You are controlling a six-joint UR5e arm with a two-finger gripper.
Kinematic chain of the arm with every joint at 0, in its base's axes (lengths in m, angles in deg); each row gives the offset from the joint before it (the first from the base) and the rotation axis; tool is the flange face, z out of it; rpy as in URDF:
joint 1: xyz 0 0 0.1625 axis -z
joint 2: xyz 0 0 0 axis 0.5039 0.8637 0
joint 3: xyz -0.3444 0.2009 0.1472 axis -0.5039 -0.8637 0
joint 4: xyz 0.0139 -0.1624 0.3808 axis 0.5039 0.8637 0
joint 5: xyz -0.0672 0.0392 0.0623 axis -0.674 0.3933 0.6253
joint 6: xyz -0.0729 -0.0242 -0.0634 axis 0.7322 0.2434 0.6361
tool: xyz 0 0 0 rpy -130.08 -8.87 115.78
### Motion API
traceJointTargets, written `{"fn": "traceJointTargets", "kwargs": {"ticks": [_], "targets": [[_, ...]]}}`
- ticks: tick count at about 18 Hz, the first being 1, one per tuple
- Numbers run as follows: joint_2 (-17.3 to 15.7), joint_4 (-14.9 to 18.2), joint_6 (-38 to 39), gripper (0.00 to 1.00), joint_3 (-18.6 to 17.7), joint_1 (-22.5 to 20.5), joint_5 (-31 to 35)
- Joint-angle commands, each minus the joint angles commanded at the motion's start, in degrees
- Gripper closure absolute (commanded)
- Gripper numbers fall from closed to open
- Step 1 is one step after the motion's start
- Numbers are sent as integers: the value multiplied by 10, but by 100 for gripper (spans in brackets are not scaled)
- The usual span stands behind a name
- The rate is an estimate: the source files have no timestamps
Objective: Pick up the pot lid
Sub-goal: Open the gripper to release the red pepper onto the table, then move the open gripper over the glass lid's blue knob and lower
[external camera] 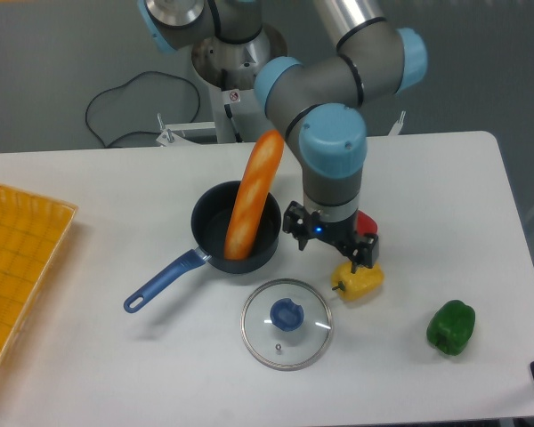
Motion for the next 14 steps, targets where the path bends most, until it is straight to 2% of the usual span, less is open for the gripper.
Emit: {"fn": "traceJointTargets", "kwargs": {"ticks": [5, 10, 14], "targets": [[21, -20, 4, 0, 4, 10, -9], [64, -64, 21, 0, 17, 14, -41], [88, -68, 22, 0, 39, 14, -56]]}}
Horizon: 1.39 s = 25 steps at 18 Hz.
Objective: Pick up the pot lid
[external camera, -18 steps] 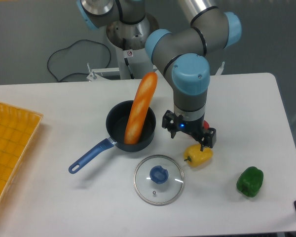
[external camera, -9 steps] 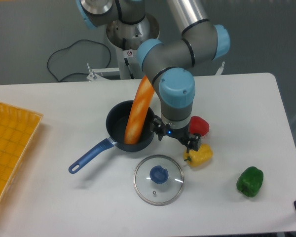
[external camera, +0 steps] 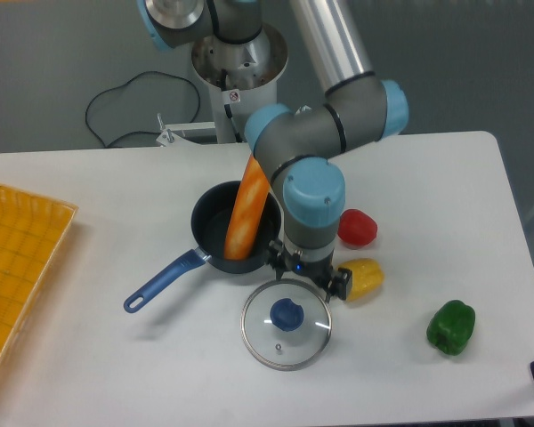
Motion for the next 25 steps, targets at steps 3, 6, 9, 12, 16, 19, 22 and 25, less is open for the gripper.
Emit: {"fn": "traceJointTargets", "kwargs": {"ticks": [3, 6, 9, 12, 16, 19, 22, 25], "targets": [[7, 0, 1, 0, 0, 1, 0], [11, 0, 3, 0, -1, 7, 1], [11, 0, 5, 0, -6, 16, 3], [13, 0, 18, 0, -10, 27, 4], [18, -2, 18, 0, -11, 29, 5], [22, -4, 18, 0, -11, 29, 5], [26, -8, 17, 0, -12, 31, 5], [27, -18, 17, 0, -15, 31, 5]]}}
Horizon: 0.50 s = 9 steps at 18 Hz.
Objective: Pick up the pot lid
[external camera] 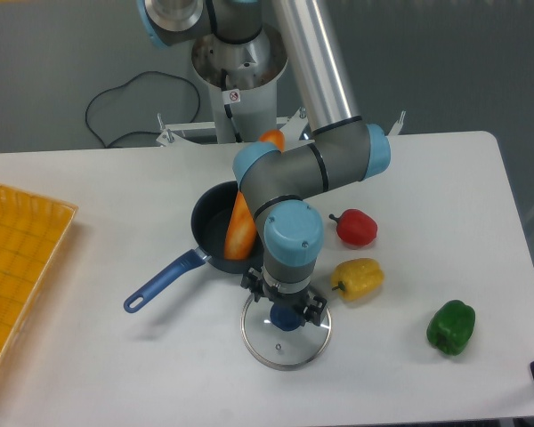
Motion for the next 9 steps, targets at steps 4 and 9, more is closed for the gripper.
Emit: {"fn": "traceJointTargets", "kwargs": {"ticks": [4, 9], "targets": [[4, -2, 0, 0, -3, 0, 0], [6, -4, 0, 0, -3, 0, 0]]}}
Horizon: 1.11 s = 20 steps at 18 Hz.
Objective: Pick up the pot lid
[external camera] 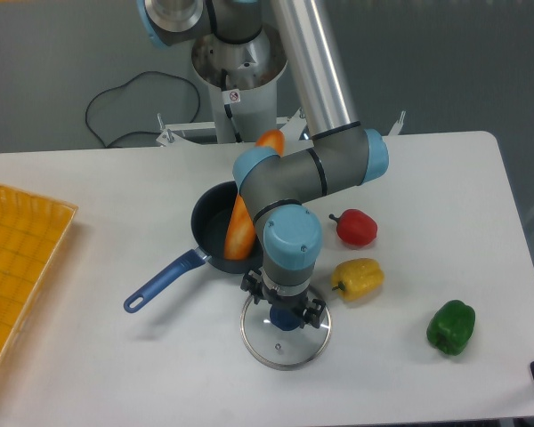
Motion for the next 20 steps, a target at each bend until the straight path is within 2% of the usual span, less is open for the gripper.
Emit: {"fn": "traceJointTargets", "kwargs": {"ticks": [9, 12, 20], "targets": [[5, -3, -3, 0, 0, 0, 4], [5, -2, -4, 6, 0, 0, 4], [5, -2, -4, 32, 0, 0, 4]]}}
